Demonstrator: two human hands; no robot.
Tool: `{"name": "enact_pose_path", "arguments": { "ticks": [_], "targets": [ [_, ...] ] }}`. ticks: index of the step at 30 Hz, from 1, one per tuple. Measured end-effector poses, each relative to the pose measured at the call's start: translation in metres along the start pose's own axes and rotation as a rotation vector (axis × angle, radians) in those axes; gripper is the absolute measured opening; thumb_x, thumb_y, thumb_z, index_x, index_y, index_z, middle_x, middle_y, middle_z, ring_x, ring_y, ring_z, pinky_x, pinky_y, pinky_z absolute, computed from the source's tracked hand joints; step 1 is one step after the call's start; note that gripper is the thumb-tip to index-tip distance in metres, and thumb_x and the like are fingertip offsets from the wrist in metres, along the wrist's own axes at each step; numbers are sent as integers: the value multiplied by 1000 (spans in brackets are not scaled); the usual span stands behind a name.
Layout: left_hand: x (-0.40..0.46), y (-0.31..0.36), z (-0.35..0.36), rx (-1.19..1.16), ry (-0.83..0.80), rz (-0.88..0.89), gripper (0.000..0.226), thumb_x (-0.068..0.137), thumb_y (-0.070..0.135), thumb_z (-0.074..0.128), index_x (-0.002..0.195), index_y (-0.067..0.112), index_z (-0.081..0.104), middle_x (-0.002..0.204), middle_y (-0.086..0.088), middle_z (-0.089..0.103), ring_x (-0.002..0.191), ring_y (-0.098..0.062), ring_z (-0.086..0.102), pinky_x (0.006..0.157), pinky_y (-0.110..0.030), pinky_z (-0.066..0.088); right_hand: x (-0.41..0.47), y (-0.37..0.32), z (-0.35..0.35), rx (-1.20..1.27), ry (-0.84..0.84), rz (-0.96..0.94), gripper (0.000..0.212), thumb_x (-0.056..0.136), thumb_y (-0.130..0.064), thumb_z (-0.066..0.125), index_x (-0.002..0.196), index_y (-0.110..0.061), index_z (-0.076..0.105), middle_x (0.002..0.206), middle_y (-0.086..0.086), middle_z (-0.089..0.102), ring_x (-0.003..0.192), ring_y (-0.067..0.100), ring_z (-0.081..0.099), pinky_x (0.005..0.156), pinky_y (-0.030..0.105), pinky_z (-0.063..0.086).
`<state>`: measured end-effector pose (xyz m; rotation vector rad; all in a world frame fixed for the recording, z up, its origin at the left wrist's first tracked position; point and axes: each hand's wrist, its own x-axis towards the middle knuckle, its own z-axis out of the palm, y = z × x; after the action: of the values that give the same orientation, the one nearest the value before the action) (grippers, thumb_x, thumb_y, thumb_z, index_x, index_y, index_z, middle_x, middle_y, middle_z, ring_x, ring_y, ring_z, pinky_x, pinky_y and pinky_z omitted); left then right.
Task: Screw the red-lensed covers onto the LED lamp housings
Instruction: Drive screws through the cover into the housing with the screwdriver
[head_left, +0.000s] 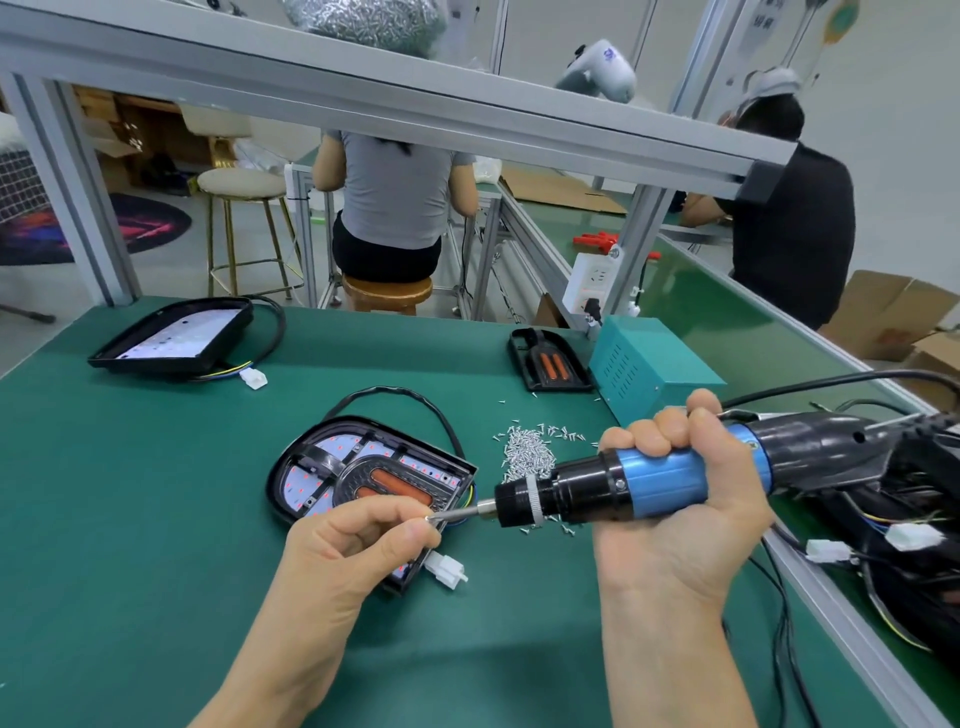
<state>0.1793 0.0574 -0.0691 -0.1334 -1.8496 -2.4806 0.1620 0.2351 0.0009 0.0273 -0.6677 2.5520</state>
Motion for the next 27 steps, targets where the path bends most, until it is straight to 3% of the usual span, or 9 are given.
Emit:
{"name": "enact_pose_path", "arguments": {
  "ticks": [17,27],
  "targets": [
    [3,2,-3,87,-50,30,26,61,33,71,79,15,76,70,-9,71,62,-9,58,64,-14,48,3,5,3,2,-3,6,17,69,-10,57,84,-18,59,57,-7,49,46,8,48,54,21,48],
    [-1,4,-1,262,120,171,13,66,27,71,78,28,77,75,-8,72,69,-25,62,68,-21,50,-1,8,5,-14,59,-14,19,68,-8,61,83,-18,56,57,-8,49,47,7,48,57,18,48]
  ]
}}
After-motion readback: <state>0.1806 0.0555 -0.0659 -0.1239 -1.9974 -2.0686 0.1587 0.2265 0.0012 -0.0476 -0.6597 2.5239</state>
